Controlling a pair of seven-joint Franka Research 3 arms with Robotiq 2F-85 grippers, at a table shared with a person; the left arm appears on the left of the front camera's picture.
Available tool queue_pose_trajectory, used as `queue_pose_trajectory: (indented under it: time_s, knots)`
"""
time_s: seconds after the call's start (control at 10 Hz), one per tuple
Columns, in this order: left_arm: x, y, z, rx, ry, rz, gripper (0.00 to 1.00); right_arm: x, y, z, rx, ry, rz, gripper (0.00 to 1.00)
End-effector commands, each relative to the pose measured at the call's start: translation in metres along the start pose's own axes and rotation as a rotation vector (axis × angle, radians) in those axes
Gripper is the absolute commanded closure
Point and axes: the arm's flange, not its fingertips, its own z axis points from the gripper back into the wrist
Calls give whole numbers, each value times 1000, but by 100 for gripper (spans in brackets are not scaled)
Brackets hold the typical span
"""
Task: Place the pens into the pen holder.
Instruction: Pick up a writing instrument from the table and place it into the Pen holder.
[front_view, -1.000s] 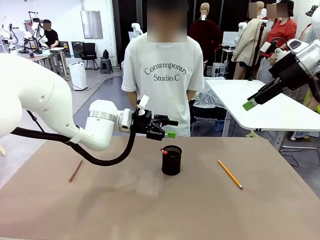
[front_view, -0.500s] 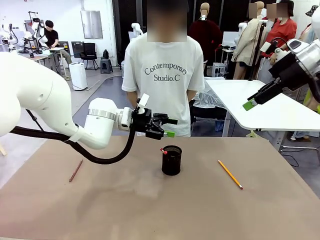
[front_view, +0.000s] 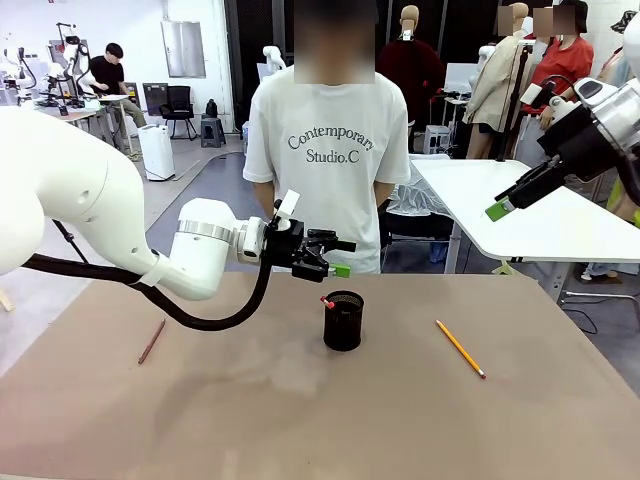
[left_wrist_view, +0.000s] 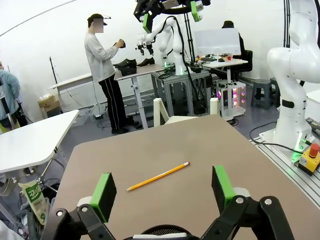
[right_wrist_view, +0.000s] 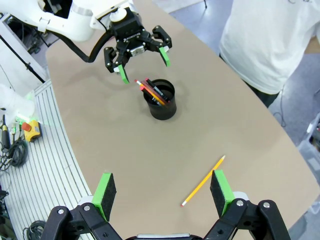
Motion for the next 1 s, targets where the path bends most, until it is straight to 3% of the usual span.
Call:
queue_pose_trajectory:
  time_s: [0.0, 0.6, 0.7, 0.9]
  knots:
    - [3, 0, 1, -3, -4, -4, 0, 1, 0, 1, 7, -11, 3, 0]
    - [1, 0, 0, 0, 0, -1, 0, 1, 0, 1, 7, -11, 3, 0]
    - [13, -1, 14, -23, 128, 12, 0, 1, 0, 1, 7, -11, 3, 0]
    - [48, -17, 38, -33, 264, 72, 0, 1, 0, 1, 7, -11, 3, 0]
